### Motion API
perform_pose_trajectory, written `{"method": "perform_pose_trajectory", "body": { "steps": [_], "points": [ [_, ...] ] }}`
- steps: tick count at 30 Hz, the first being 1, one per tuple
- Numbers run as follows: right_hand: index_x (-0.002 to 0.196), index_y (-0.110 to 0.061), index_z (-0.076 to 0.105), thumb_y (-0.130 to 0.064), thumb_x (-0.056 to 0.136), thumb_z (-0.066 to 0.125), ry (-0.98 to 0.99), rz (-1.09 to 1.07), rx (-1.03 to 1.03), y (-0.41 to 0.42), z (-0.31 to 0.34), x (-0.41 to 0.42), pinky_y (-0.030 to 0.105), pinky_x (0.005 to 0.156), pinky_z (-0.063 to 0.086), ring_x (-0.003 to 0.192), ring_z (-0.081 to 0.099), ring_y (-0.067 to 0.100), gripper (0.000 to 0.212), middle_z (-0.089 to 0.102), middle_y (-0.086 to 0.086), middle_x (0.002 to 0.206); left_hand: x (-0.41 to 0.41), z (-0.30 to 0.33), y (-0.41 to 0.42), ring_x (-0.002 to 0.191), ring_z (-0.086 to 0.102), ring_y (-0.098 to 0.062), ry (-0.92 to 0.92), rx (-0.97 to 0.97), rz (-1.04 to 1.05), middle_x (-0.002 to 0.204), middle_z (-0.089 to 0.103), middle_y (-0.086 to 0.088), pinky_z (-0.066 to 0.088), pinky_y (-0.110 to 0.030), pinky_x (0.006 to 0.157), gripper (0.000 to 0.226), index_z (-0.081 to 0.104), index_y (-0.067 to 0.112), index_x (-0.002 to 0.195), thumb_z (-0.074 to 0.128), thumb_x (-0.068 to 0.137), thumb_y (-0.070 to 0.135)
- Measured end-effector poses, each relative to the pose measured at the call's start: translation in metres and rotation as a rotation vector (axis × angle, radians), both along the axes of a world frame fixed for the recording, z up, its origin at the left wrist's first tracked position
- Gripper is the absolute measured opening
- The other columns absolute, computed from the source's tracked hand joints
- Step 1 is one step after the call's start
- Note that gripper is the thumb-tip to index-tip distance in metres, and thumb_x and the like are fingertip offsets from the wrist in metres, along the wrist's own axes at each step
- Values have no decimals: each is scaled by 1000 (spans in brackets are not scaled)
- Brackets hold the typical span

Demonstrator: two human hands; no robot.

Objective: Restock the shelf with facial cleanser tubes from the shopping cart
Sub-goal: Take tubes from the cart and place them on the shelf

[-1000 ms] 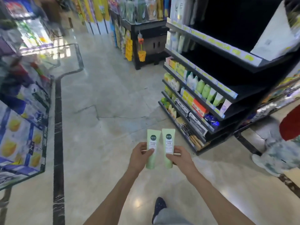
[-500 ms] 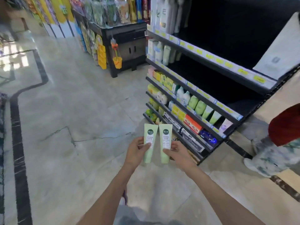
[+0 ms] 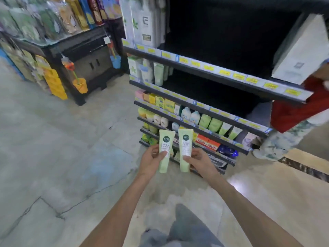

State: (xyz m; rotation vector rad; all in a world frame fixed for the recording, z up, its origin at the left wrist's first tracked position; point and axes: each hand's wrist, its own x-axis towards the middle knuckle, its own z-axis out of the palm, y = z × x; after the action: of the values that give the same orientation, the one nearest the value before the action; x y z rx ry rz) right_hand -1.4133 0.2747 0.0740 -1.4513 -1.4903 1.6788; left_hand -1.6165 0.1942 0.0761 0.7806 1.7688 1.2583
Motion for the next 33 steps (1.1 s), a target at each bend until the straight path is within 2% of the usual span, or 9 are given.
{"method": "perform_pose_trajectory", "body": {
  "steps": [9,12,14,16,21,25,28,31,33],
  "points": [
    [118,-28,62,-37,87,80,-1,-59,87,109,6,-77,44,94,58,105,69,15,37,66,-4,122,-76,-8,110,95,72,-17,35,50,-114,113,75,-6,59,-35,83,27,66,8,119,73,93,12],
    [118,-27,62,-38,86,80,-8,-92,118,163,6,-106,41,95,57,107,69,15,38,66,-4,121,-98,-10,150,94,70,-14,28,40,-133,115,73,-6,58,-31,78,28,65,10,120,73,93,12],
    [119,-24,62,-36,89,78,-15,-109,146,197,12,-126,31,88,57,105,68,13,36,66,-2,120,-111,-11,174,97,70,-15,29,21,-131,117,72,-5,59,-32,82,31,65,12,123,74,93,15],
    [122,-18,61,-32,92,76,0,-133,146,232,19,-143,21,80,54,105,67,12,36,67,-1,120,-123,-12,195,89,70,-4,39,8,-125,112,73,-1,57,-23,78,30,65,10,123,73,94,12],
    [123,-16,55,-25,93,76,21,-161,155,316,31,-182,26,84,58,106,67,14,38,65,0,119,-145,-20,234,74,65,13,27,0,-127,101,70,7,52,-11,67,23,65,14,118,70,95,10],
    [116,-17,60,-22,93,74,13,-193,177,367,24,-201,36,97,57,112,67,21,27,66,-2,111,-160,-27,253,89,68,-2,40,-8,-123,113,71,0,58,-23,80,20,65,18,114,71,95,14],
    [118,-16,60,-19,92,75,-45,-195,221,392,19,-213,37,99,56,106,64,13,29,64,-9,106,-172,-37,264,105,68,-17,62,-31,-144,120,72,-1,58,-38,92,34,66,14,125,74,93,23],
    [113,-20,60,-24,89,77,-144,-256,272,415,10,-221,38,106,50,113,62,16,30,64,-3,116,-180,-47,273,108,67,-15,84,-18,-149,120,71,0,58,-36,93,36,66,15,127,74,93,25],
    [123,-14,60,-28,89,77,-260,-279,331,426,1,-227,32,107,46,120,60,20,41,63,4,129,-184,-53,277,107,67,-12,94,-9,-163,120,71,3,58,-37,93,35,66,17,127,74,93,26]
  ]
}}
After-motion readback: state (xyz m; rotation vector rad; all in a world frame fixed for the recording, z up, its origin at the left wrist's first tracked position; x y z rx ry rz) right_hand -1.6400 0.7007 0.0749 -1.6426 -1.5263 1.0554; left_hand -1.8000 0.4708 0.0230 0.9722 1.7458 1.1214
